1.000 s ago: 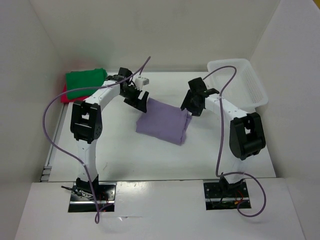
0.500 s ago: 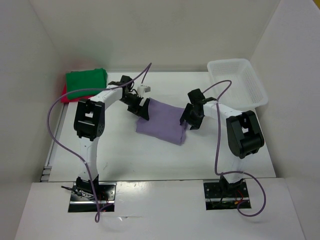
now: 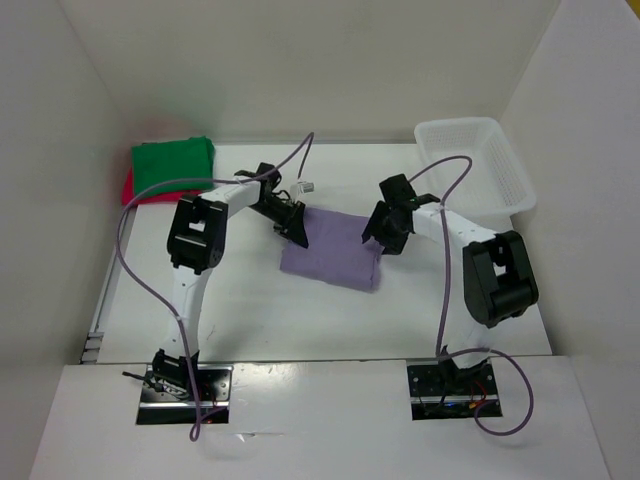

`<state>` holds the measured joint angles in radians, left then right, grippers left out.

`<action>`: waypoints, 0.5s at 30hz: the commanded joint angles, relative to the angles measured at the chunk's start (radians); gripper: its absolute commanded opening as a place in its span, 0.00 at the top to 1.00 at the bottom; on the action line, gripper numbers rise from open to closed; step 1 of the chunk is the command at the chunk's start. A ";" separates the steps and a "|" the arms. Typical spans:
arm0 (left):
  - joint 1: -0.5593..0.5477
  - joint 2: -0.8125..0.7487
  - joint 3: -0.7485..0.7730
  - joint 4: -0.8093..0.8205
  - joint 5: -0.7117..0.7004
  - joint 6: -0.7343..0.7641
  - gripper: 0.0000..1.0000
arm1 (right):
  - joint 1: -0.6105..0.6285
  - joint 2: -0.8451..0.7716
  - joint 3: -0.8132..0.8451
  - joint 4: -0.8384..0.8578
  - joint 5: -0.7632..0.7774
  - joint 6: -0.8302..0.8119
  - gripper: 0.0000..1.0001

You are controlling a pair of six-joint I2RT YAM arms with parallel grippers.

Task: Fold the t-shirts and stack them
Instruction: Put the neatly folded tshirt into the corner of the board with the left arm

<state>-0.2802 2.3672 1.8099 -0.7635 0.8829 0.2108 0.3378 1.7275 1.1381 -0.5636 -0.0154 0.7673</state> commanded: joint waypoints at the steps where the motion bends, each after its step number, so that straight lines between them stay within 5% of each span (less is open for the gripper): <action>1: -0.019 0.124 -0.017 -0.066 -0.045 0.053 0.77 | -0.016 -0.089 0.002 -0.005 0.032 0.017 0.34; 3: -0.019 0.124 0.006 -0.066 -0.036 0.053 0.98 | -0.016 -0.101 -0.009 -0.005 0.041 0.017 0.34; 8: -0.008 0.041 0.052 -0.085 -0.086 0.073 1.00 | -0.036 -0.164 -0.009 -0.038 0.060 0.006 0.34; 15: 0.022 -0.203 0.060 0.055 -0.648 0.098 1.00 | -0.083 -0.239 0.002 -0.070 0.078 -0.025 0.34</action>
<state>-0.2932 2.2654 1.8332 -0.7837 0.5659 0.2508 0.2699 1.5490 1.1355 -0.6048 0.0273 0.7609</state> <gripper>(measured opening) 0.037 0.658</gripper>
